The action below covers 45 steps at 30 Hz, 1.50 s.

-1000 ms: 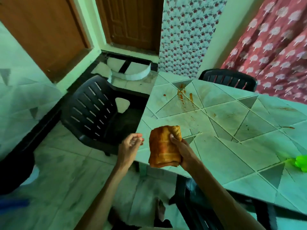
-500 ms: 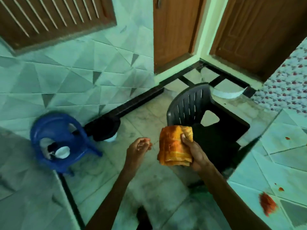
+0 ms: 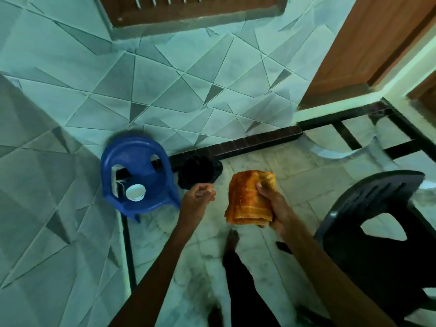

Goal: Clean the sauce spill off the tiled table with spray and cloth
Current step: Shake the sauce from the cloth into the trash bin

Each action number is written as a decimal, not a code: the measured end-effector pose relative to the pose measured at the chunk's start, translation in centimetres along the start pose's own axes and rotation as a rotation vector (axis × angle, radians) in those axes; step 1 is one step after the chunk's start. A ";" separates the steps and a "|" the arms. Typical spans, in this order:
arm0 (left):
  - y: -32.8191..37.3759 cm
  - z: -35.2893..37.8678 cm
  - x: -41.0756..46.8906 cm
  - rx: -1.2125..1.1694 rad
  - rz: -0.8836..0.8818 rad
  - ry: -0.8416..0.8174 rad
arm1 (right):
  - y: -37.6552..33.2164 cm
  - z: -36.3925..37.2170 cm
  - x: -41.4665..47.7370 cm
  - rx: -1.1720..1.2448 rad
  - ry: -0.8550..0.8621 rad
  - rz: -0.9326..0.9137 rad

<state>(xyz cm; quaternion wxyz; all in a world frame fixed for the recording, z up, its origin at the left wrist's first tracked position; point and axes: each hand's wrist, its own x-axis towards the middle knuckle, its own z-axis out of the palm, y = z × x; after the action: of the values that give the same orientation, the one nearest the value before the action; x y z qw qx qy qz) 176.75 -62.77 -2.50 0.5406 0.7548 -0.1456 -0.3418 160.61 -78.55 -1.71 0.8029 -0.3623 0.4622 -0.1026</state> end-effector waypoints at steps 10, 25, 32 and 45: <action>-10.9 -1.1 25.6 -0.020 -0.220 0.138 | 0.5 5.4 30.5 -0.168 0.036 0.179; -44.0 -0.1 56.9 0.320 -0.543 0.366 | 20.1 4.1 65.9 -0.265 0.148 0.312; -48.5 -1.9 60.7 0.225 -0.709 0.219 | 21.8 4.3 67.8 -0.226 0.195 0.323; -22.9 -2.8 42.6 0.172 -0.536 -0.148 | 6.8 7.3 38.2 0.085 0.366 0.247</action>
<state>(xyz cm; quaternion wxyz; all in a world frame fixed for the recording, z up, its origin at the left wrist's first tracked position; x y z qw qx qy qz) 206.06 -77.34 -38.26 0.3528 0.7826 -0.0083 -0.5129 186.49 -89.25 -29.56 0.7265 -0.2442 0.6364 -0.0868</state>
